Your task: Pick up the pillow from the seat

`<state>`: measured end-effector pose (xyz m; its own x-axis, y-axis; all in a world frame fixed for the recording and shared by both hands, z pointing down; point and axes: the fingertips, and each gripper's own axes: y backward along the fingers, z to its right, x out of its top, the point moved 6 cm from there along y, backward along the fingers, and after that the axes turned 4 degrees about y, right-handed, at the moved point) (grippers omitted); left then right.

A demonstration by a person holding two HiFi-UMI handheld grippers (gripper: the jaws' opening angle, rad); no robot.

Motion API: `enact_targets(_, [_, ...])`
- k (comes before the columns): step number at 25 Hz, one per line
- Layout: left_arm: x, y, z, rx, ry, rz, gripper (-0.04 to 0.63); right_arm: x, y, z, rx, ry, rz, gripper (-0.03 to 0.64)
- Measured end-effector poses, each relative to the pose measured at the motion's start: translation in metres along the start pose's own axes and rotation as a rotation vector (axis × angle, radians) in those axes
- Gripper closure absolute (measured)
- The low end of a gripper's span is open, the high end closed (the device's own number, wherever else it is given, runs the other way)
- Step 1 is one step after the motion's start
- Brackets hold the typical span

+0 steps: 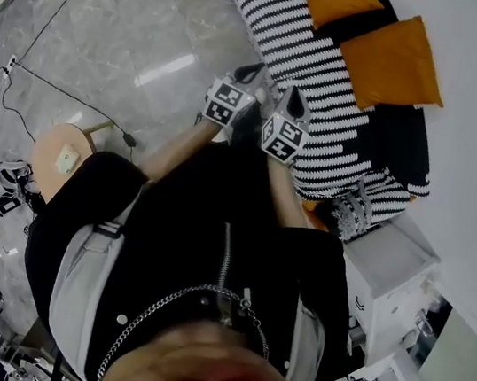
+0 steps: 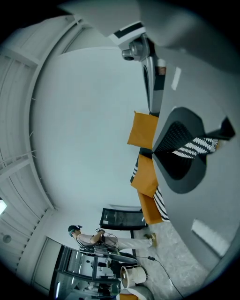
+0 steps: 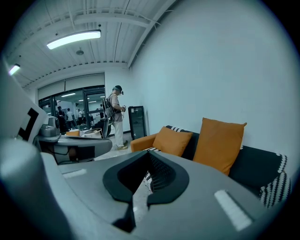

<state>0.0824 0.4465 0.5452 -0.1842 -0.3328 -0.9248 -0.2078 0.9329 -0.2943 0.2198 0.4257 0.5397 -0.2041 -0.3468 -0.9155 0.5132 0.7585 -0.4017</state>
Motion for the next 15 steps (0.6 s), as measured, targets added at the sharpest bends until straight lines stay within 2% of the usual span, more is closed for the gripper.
enact_targets(5, [0.005,-0.018,-0.014,0.002,-0.013,-0.011,0.586,-0.002,-0.028,0.005,0.0,-0.022,-0.019,0.614])
enact_targets(15, [0.024,-0.065,-0.061,0.012,-0.028,-0.05,0.586,0.027,-0.105,0.0,0.03,-0.043,-0.026,0.614])
